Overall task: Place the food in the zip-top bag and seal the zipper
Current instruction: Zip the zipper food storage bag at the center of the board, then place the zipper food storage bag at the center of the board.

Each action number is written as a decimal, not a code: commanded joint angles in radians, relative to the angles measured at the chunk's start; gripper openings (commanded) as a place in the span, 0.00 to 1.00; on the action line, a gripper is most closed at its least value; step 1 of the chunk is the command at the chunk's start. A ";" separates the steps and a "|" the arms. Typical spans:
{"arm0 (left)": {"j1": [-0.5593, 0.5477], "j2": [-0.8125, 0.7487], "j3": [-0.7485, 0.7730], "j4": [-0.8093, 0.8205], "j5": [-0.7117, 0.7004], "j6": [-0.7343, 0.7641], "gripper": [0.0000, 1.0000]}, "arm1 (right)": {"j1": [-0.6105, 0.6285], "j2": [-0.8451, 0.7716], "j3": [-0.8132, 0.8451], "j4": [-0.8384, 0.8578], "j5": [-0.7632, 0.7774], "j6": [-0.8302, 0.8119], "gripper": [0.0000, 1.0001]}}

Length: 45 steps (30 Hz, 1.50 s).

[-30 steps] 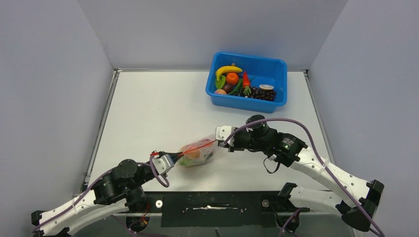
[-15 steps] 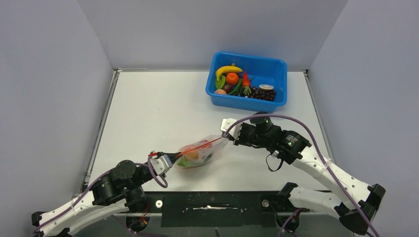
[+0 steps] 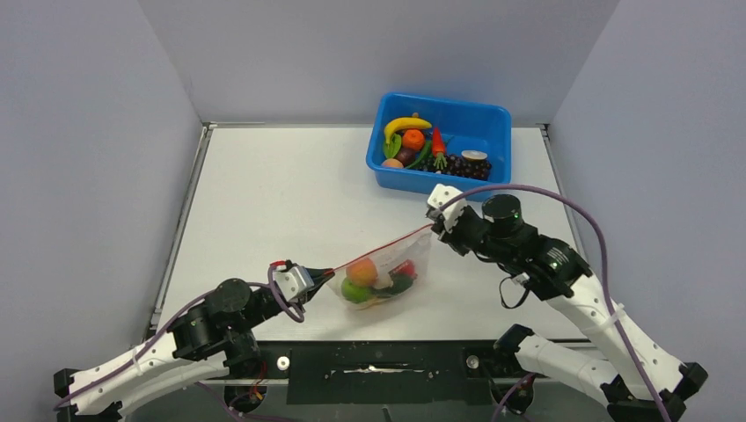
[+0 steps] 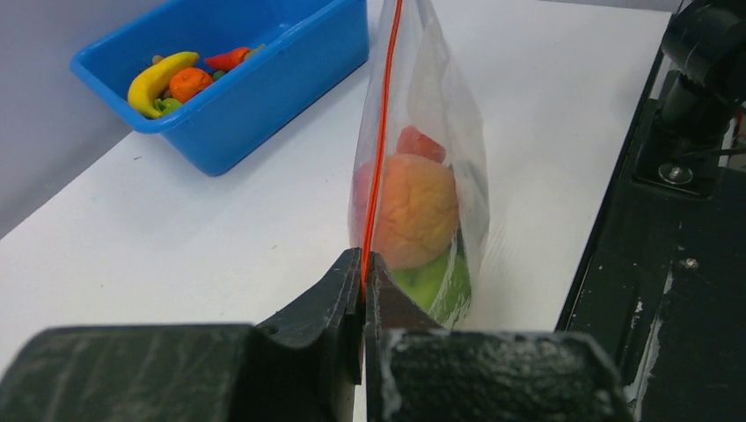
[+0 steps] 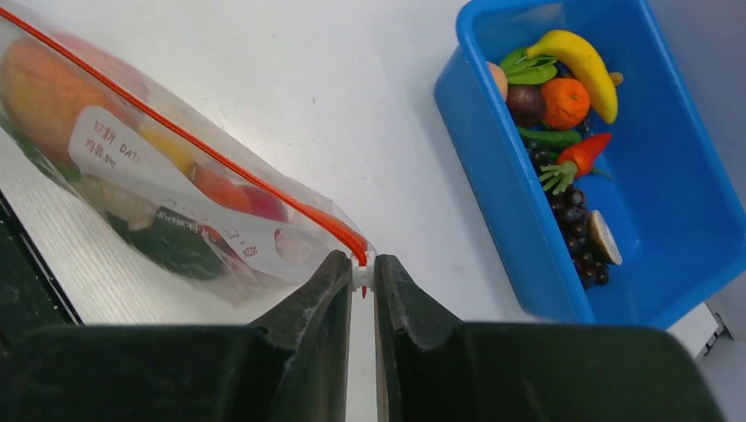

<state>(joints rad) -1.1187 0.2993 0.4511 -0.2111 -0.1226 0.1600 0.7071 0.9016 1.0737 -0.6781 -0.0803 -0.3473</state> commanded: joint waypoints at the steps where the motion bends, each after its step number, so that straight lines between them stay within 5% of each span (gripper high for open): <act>1: -0.001 0.092 0.085 0.137 0.036 -0.118 0.00 | -0.026 -0.115 0.057 0.030 0.061 0.150 0.00; 7: 0.001 0.198 0.098 0.174 -0.156 -0.255 0.00 | -0.029 -0.165 -0.105 0.207 0.162 0.103 0.00; 15: 0.016 0.274 0.121 0.119 -0.304 -0.354 0.00 | -0.045 0.056 -0.203 0.463 0.284 0.017 0.07; 23: 0.113 0.348 0.147 0.086 -0.297 -0.422 0.00 | -0.052 0.121 -0.192 0.638 0.190 0.040 0.51; 27: 0.232 0.398 0.166 0.059 -0.236 -0.445 0.00 | -0.052 0.074 -0.198 0.635 0.181 0.072 0.65; 32: 0.404 0.456 0.183 0.042 -0.142 -0.495 0.00 | -0.051 -0.002 -0.223 0.628 0.117 0.128 0.97; 42: 0.612 0.591 0.200 -0.061 -0.187 -0.659 0.00 | -0.051 -0.036 -0.219 0.583 0.122 0.237 0.98; 45: 0.618 0.587 0.186 -0.056 -0.209 -0.707 0.11 | -0.051 -0.017 -0.205 0.555 0.128 0.281 0.98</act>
<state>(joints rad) -0.5106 0.8970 0.5964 -0.2817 -0.3035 -0.4541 0.6556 0.8684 0.8459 -0.1246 0.0483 -0.1410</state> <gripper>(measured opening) 0.043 0.975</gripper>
